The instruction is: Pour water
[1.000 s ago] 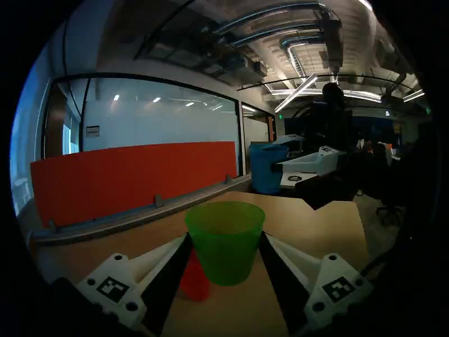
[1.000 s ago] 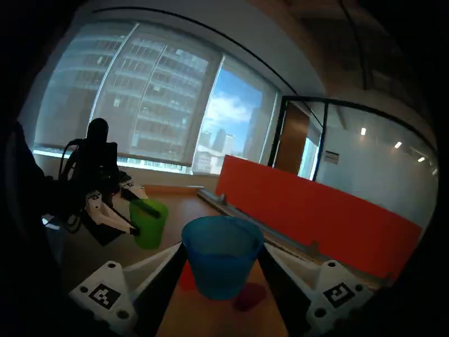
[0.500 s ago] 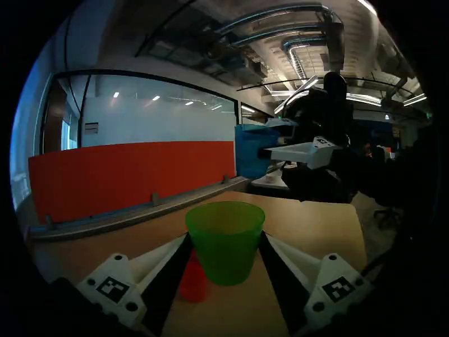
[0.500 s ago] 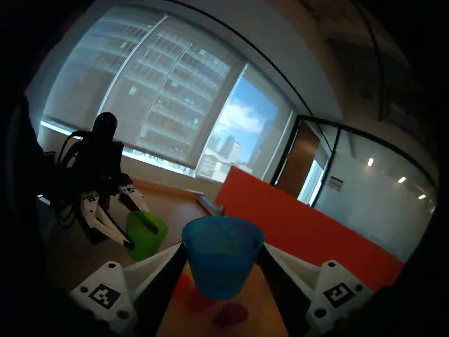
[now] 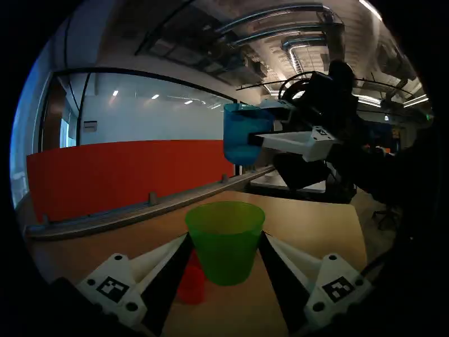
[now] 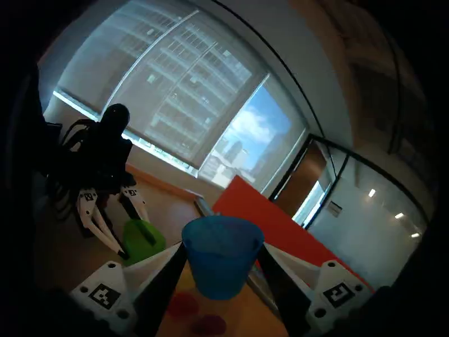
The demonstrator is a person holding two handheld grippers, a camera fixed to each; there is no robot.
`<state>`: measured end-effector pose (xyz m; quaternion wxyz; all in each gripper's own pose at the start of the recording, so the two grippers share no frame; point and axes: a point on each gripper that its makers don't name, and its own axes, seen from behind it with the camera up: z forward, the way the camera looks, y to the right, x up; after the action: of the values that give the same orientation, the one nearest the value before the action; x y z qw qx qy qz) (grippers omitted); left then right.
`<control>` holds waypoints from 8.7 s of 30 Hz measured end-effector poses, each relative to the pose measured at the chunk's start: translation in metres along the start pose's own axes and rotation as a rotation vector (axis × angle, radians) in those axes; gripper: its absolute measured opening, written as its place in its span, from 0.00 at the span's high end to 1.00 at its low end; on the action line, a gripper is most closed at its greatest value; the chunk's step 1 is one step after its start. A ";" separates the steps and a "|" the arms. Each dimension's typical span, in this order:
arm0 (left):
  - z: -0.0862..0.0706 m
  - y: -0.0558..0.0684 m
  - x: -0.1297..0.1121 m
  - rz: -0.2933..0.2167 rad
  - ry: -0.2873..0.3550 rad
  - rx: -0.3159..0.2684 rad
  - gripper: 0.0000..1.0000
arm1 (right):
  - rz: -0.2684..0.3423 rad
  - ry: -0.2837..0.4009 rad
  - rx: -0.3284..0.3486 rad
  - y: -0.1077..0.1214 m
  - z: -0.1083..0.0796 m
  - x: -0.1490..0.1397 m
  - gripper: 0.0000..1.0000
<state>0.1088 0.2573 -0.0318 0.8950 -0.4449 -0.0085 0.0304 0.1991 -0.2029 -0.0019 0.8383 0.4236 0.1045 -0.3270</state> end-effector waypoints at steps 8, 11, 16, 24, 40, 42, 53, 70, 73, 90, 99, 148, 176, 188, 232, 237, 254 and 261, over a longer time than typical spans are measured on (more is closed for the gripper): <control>0.004 0.002 0.005 0.004 0.008 -0.006 0.18 | -0.075 -0.008 0.003 0.003 0.012 0.010 0.11; 0.004 0.002 0.006 0.005 0.008 -0.010 0.18 | -0.107 -0.009 0.004 0.004 0.015 0.014 0.11; 0.004 0.002 0.006 0.008 0.006 -0.010 0.18 | -0.164 -0.010 0.000 0.005 0.020 0.022 0.11; 0.006 0.003 0.006 0.008 0.006 -0.013 0.18 | -0.257 -0.009 0.001 0.004 0.029 0.033 0.11; 0.006 0.005 0.007 0.005 0.018 -0.017 0.18 | -0.421 -0.038 -0.016 0.010 0.039 0.035 0.12; 0.006 0.005 0.007 0.006 0.017 -0.018 0.18 | -0.442 -0.040 -0.017 0.010 0.040 0.035 0.12; 0.007 0.007 0.006 0.007 0.017 -0.023 0.18 | -0.548 -0.045 -0.028 0.014 0.044 0.037 0.11; 0.010 0.009 0.007 0.014 0.016 -0.031 0.18 | -0.635 -0.044 -0.044 0.021 0.048 0.041 0.11; 0.010 0.009 0.007 0.014 0.017 -0.032 0.18 | -0.644 -0.046 -0.044 0.023 0.048 0.041 0.11; 0.009 0.010 0.007 0.019 0.011 -0.033 0.18 | -0.723 -0.050 -0.048 0.025 0.052 0.044 0.11; 0.009 0.010 0.006 0.020 0.010 -0.034 0.18 | -0.754 -0.052 -0.052 0.029 0.052 0.046 0.11; 0.009 0.011 0.005 0.020 0.009 -0.036 0.18 | -0.953 -0.049 -0.067 0.023 0.056 0.065 0.11; 0.008 0.008 0.006 0.012 0.014 -0.031 0.18 | -1.101 -0.040 -0.062 0.013 0.058 0.075 0.11; 0.008 0.006 0.007 0.007 0.015 -0.028 0.18 | -0.963 -0.011 -0.066 0.009 0.057 0.074 0.11; -0.001 -0.001 0.014 0.020 0.002 -0.006 0.18 | 0.592 0.009 -0.033 0.019 0.034 0.012 0.11; -0.003 -0.004 0.011 0.022 -0.015 -0.001 0.18 | 0.581 -0.027 -0.036 0.015 0.027 -0.004 0.12; -0.018 -0.024 -0.028 0.047 -0.147 0.046 0.18 | 0.590 -0.162 -0.038 -0.011 -0.005 -0.084 0.11; -0.021 -0.035 -0.050 0.052 -0.223 0.058 0.18 | 0.601 -0.227 -0.007 -0.030 -0.015 -0.118 0.11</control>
<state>0.0617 0.2162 -0.0161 0.8999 -0.4128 -0.0957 0.1033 0.0912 -0.1495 0.0231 0.9050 0.3936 -0.1183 -0.1096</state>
